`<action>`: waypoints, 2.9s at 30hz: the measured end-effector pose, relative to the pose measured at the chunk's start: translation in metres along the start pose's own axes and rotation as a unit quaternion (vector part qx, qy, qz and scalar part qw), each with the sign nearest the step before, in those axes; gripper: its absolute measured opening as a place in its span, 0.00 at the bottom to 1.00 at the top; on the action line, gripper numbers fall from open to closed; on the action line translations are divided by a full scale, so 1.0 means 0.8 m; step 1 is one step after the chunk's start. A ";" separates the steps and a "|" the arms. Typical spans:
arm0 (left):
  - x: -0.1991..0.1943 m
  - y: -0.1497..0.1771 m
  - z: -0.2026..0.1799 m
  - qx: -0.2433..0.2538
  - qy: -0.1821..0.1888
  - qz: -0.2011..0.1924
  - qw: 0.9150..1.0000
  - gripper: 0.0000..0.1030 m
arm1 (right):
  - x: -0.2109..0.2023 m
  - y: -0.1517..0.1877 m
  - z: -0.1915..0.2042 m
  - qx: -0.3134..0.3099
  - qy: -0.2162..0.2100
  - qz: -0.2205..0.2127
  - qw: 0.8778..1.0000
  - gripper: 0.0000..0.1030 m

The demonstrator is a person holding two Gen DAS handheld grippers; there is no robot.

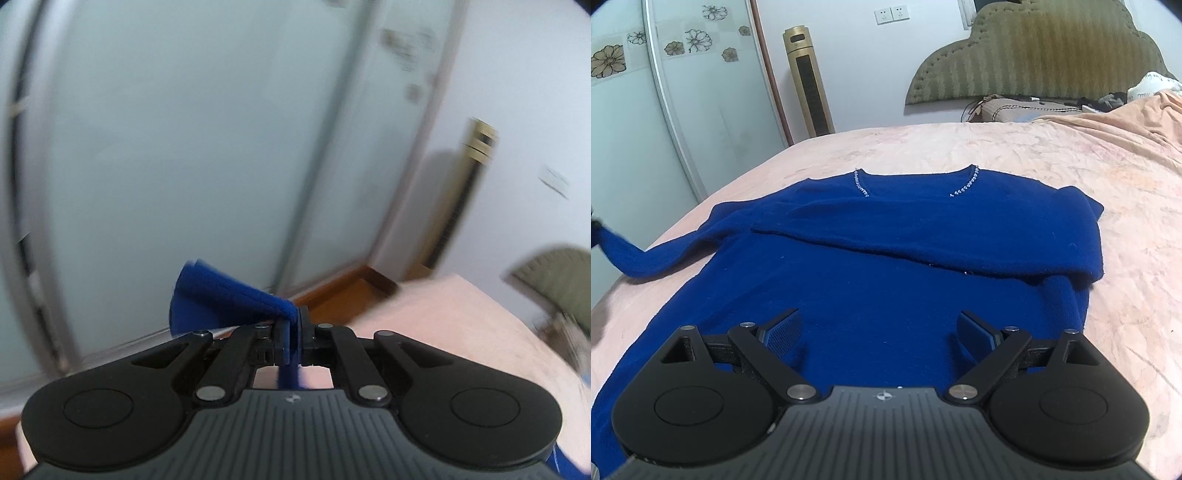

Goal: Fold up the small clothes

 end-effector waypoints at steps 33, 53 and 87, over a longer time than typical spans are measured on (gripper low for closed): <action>-0.114 0.278 -0.330 0.376 0.396 0.190 0.816 0.91 | -0.024 -0.017 -0.088 0.054 0.088 -0.033 0.994 0.90; -0.088 0.217 -0.166 0.325 0.268 0.170 0.891 0.91 | 0.141 -0.090 0.079 -0.170 -0.018 0.009 0.985 0.86; -0.060 0.215 -0.194 0.344 0.215 0.157 0.900 0.91 | 0.091 -0.078 -0.151 0.163 0.061 -0.029 0.984 0.16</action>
Point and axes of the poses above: each gripper's, at about its wrist camera, not at the fingertips, and x roughly the way its jaws point, z to its left, y to its underside, the point moved 3 cm from there along x, roughly the way its jaws point, and after that the axes turned 3 degrees about -x, right-handed, at the moved point
